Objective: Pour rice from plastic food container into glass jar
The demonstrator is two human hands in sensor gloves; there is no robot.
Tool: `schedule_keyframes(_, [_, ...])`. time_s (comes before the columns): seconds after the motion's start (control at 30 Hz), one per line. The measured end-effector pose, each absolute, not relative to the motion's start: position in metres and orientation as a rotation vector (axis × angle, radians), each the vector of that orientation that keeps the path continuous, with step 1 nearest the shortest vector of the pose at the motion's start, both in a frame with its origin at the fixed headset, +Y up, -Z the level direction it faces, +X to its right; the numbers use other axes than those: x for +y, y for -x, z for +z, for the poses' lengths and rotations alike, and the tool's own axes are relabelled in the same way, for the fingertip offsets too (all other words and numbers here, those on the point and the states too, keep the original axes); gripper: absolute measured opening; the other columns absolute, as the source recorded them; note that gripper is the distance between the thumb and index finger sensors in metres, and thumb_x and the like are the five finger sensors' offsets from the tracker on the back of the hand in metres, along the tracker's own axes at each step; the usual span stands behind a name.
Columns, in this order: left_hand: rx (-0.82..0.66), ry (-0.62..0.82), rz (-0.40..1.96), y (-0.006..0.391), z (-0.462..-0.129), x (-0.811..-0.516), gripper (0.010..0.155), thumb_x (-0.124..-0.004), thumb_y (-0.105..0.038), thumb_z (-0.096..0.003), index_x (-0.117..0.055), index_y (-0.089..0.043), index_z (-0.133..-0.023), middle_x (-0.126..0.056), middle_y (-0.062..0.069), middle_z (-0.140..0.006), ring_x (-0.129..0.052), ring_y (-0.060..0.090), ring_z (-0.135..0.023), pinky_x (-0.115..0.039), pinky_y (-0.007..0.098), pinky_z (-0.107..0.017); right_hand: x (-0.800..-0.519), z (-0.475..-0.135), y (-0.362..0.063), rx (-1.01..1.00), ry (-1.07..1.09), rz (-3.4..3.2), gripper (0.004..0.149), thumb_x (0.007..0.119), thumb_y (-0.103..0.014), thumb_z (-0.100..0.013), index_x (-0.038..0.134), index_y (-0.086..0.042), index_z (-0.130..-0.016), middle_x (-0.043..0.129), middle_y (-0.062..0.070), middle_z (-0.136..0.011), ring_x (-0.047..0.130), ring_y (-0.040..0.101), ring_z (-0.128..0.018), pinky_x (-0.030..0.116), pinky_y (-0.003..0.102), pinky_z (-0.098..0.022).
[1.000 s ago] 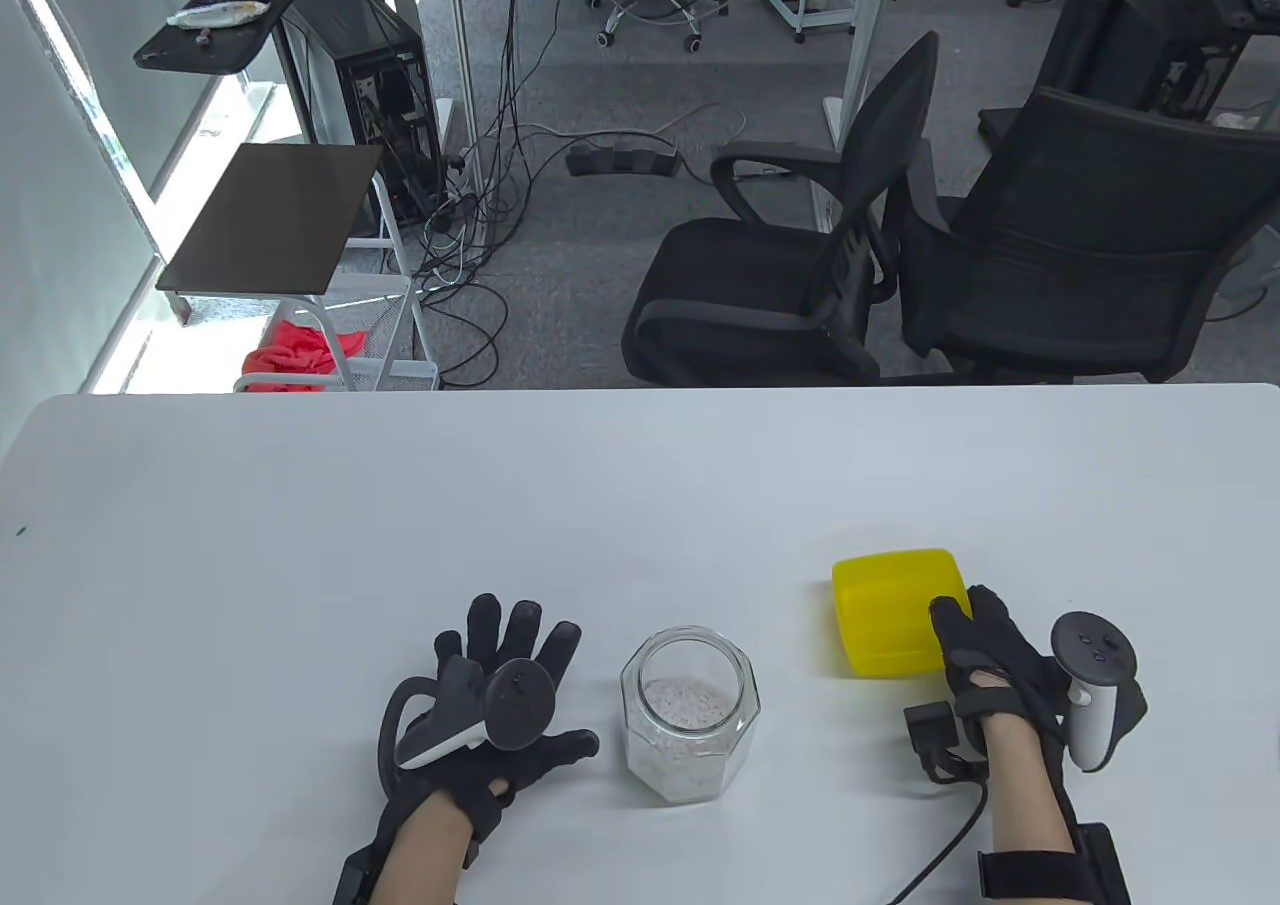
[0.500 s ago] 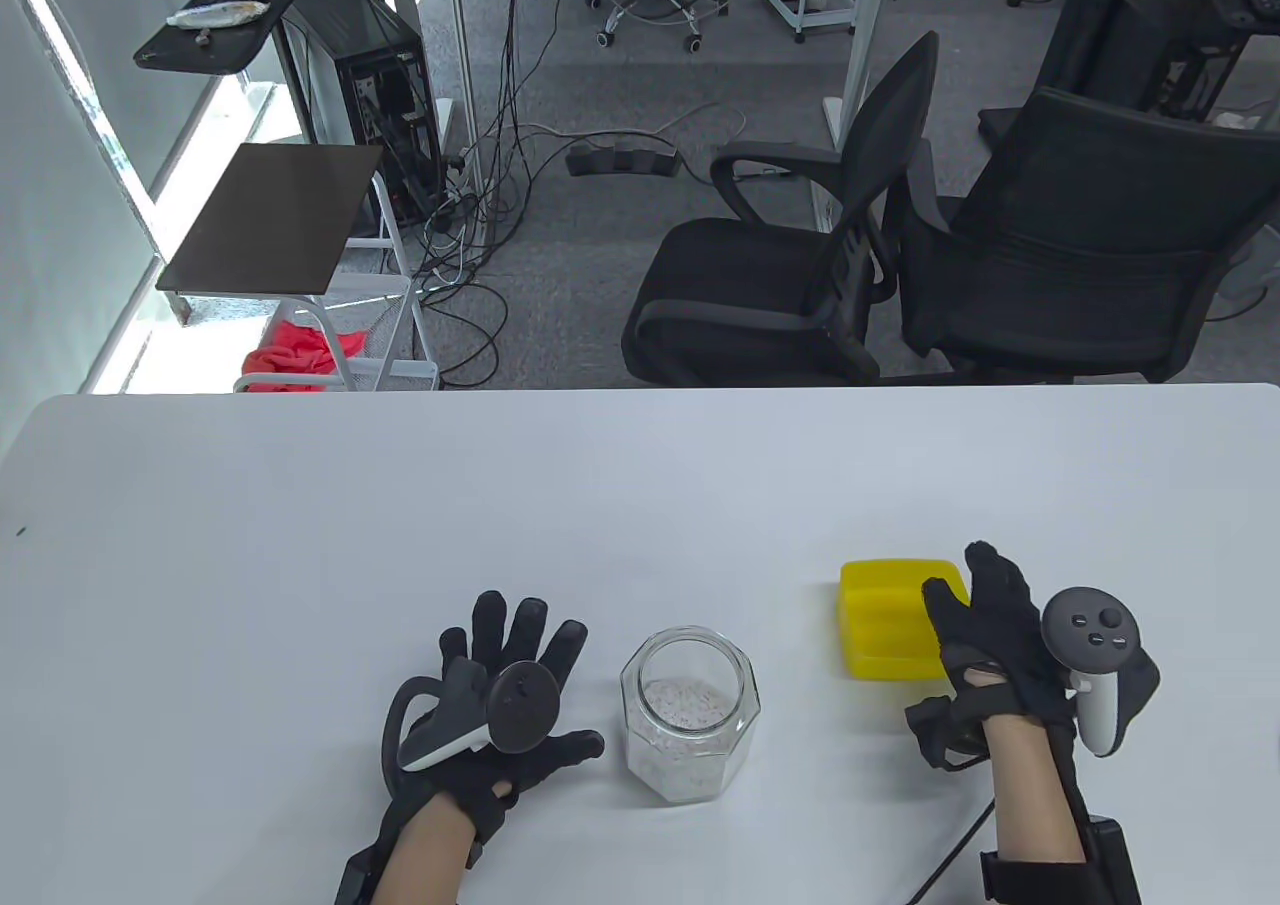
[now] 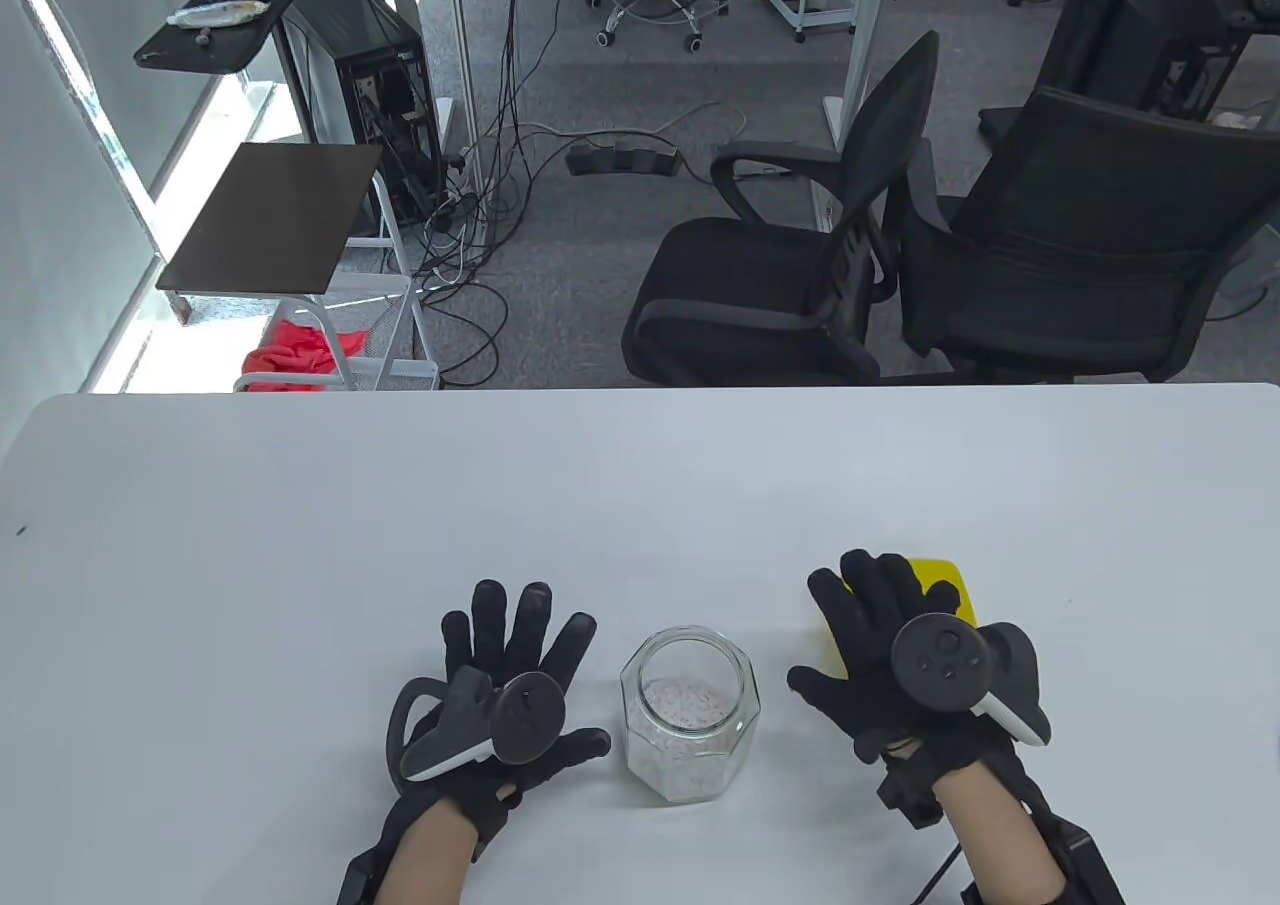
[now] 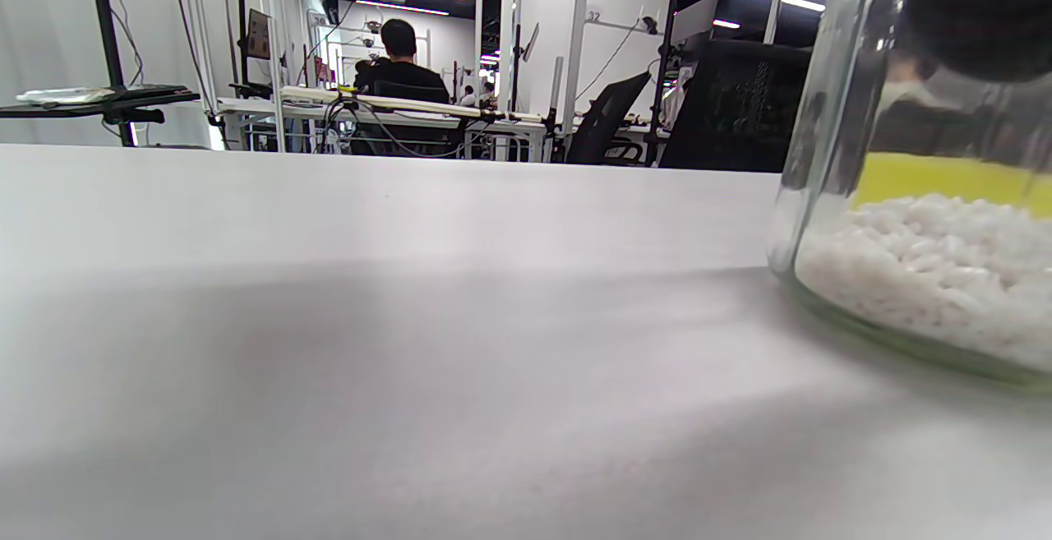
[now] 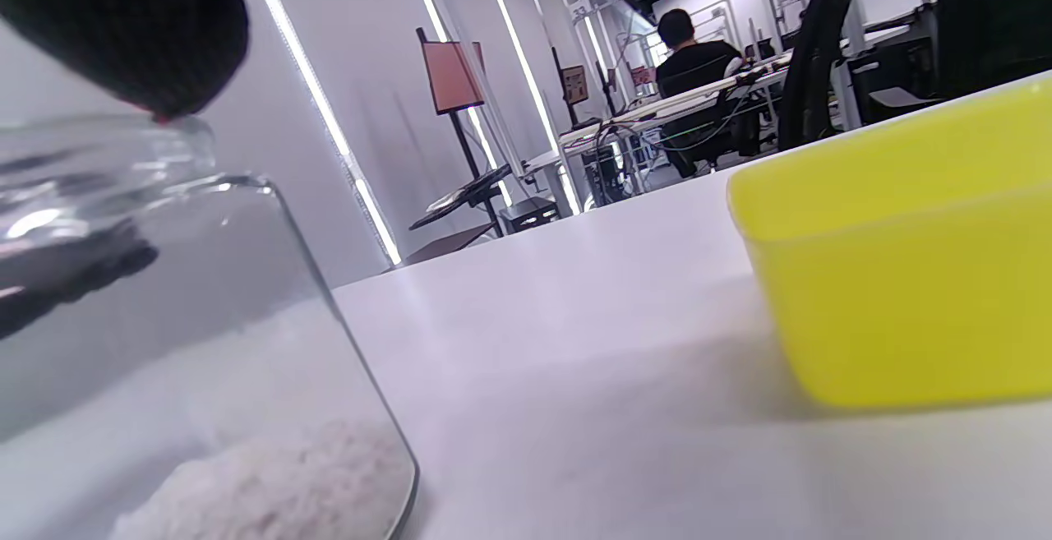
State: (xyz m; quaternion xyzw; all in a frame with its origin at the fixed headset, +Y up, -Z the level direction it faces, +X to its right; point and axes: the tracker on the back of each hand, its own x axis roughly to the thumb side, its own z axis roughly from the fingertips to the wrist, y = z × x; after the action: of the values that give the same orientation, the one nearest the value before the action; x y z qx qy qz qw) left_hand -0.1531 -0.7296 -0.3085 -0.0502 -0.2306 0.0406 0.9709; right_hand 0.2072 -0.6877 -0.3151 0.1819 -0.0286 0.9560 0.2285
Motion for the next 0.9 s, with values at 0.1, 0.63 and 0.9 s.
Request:
schedule_keyframes(0.1, [-0.471,0.120,0.071,0.151,-0.308,-0.729,0.103,-0.063,-0.084,-0.0461,-0.007,-0.036,-0.119,0.016,0.009,-0.111,0.024,0.051,-0.094,-0.004,0.071,-0.066,-0.698,-0.311,-0.205,-0.076,-0.575,2.636,0.084,0.084,-0.059,-0.041,0.046,-0.026,-0.109,0.029,0.010,-0.117,0.019,0.045,-0.108,0.009,0.077,-0.062])
schedule_keyframes(0.63, [-0.464,0.205,0.031,0.147,-0.314,-0.743,0.103,-0.063,-0.083,-0.0468,-0.008,-0.035,-0.119,0.013,0.011,-0.112,0.017,0.053,-0.098,-0.011,0.073,-0.069,-0.747,-0.300,-0.196,0.259,-0.714,2.769,0.089,0.075,-0.067,-0.042,0.037,-0.026,-0.111,0.020,0.011,-0.116,0.013,0.045,-0.107,0.004,0.076,-0.059])
schedule_keyframes(0.9, [-0.453,0.211,0.010,0.149,-0.316,-0.747,0.103,-0.063,-0.084,-0.0464,-0.007,-0.035,-0.119,0.012,0.010,-0.113,0.018,0.054,-0.097,-0.009,0.073,-0.068,-0.748,-0.299,-0.196,0.222,-0.707,2.787,0.090,0.072,-0.069,-0.041,0.033,-0.027,-0.111,0.017,0.011,-0.116,0.009,0.044,-0.107,0.002,0.075,-0.058])
